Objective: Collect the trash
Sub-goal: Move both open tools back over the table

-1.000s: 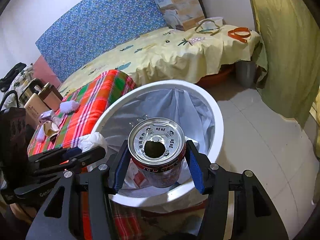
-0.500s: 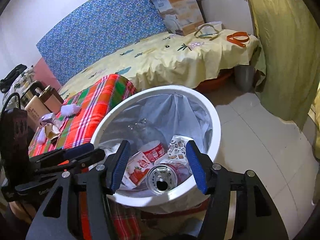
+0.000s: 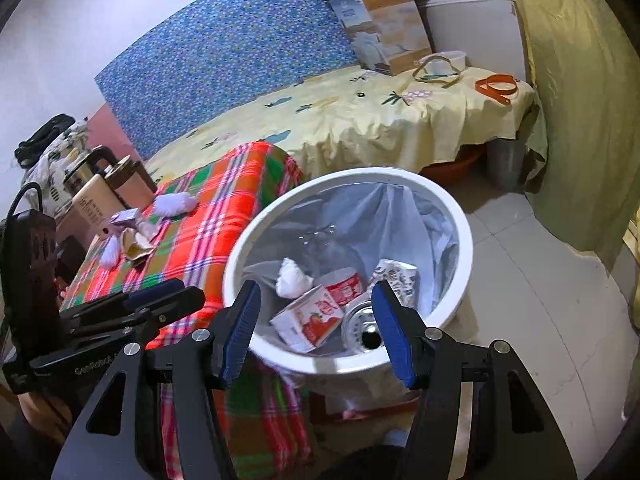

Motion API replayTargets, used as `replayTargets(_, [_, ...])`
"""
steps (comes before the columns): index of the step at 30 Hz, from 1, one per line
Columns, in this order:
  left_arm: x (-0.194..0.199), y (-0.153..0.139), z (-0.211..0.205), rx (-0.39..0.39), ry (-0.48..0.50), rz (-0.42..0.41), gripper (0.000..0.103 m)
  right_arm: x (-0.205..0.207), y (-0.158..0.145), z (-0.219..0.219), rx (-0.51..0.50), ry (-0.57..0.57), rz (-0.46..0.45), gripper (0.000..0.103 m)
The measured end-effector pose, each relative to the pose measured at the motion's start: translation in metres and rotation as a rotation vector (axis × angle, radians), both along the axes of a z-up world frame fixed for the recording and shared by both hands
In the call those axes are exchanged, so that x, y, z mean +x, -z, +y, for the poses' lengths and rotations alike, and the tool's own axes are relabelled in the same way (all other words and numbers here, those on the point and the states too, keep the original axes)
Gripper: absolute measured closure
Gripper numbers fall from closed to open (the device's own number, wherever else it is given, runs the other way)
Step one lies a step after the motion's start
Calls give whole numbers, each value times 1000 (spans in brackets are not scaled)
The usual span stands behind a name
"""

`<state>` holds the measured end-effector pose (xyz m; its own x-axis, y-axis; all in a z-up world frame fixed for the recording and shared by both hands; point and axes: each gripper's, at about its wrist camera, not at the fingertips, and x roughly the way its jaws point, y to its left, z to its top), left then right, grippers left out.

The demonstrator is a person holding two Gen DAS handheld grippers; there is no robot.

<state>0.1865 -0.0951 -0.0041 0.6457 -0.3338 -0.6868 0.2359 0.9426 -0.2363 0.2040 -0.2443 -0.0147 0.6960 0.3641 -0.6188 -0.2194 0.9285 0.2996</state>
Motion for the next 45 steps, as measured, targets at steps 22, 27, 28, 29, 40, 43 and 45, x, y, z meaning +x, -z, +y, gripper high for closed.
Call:
replayTargets(22, [-59,-7,66,6,-157,-50,59,-27,-10,55,8,-160,-23,43])
replayTargets(27, [-67,-7,78,13,-184,-58,59,-29,-12,67,9,-195,-24,43])
replayTargets(28, [-68,-7,80,15,-190,-59,59,-30,-12,71,9,-203,-25,43])
replayTargets(29, [-68,-7,83,15,-196,-60,59,-30,-13,74,10,-212,-25,43])
replayTargets(40, [-76,-9,124,26,-267,-66,59,-27,-20,111,1,-319,-37,44])
replayTargets(43, [-77,-9,136,30,-288,-68,59,-24,-21,121,-4,-338,-39,44])
replayTargets(45, [-77,-9,145,32,-301,-67,59,-21,-22,126,-6,-349,-39,44])
